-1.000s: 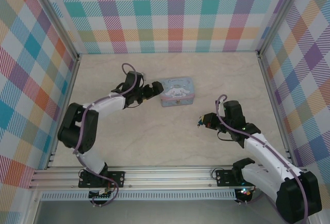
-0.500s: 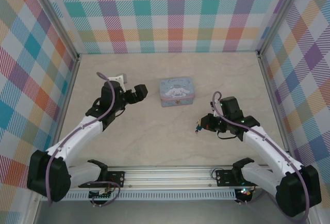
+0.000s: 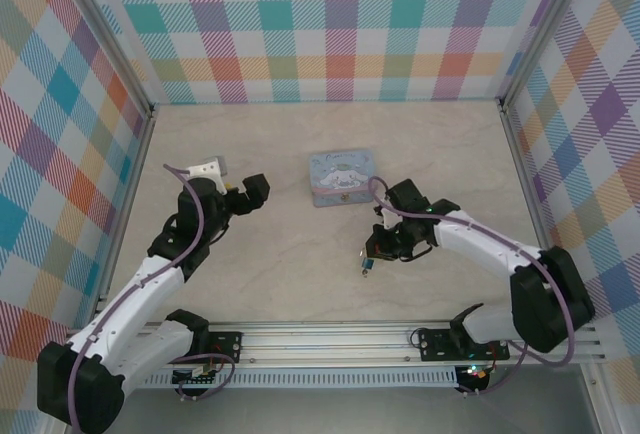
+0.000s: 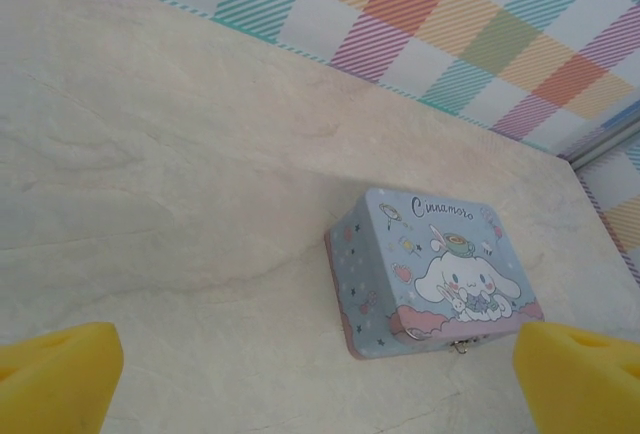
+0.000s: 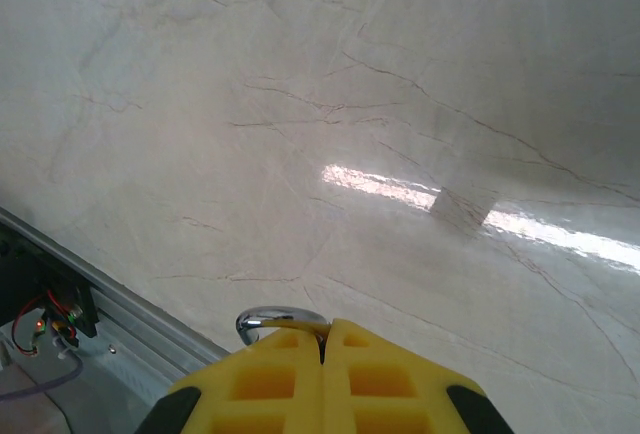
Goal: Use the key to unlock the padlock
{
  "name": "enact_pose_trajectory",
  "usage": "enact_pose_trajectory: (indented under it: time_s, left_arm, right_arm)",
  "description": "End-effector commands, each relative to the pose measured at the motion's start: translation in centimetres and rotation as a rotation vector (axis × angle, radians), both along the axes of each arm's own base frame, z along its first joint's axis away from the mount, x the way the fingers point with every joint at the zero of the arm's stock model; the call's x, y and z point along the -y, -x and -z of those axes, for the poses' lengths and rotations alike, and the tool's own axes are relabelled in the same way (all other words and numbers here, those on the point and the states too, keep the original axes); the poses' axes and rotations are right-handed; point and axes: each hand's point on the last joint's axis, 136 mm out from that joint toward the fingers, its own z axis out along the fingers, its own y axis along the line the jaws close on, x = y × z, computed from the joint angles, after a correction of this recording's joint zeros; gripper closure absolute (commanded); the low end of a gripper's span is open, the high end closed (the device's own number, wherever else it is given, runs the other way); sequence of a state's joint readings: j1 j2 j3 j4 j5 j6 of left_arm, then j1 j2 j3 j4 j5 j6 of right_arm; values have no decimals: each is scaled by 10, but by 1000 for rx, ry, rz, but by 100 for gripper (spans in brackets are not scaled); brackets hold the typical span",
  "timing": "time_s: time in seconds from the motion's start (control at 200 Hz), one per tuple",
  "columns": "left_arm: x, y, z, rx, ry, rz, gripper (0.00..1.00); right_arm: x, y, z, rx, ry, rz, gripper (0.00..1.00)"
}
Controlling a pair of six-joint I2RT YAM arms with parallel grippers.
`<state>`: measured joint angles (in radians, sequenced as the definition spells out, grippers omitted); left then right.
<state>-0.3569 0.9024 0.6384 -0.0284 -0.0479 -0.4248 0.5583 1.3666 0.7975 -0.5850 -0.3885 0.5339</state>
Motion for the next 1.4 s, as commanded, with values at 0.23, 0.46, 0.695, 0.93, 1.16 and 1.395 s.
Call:
enact_pose_trajectory:
  time_s: [0.23, 0.46, 0.695, 0.93, 1.16, 1.395]
  left_arm:
    - [-16, 10, 10, -11, -40, -46, 0]
    - [-20, 14, 12, -8, -42, -57, 0]
    - [-21, 14, 9, -2, -41, -61, 0]
    - [-21, 14, 11, -11, -45, -63, 0]
    - [-19, 12, 6, -24, -61, -46, 0]
    - [-25, 10, -2, -10, -79, -78, 0]
  right_arm:
    - [-10, -9, 29, -79, 56, -22, 98]
    - [-5, -13, 45, -88, 101, 4, 96]
    - [-2, -17, 52, -78, 121, 25, 94]
    - [1, -21, 48, -44, 136, 36, 83]
    - [10, -31, 27, 59, 161, 46, 79]
    - [30, -55, -25, 361, 203, 37, 69]
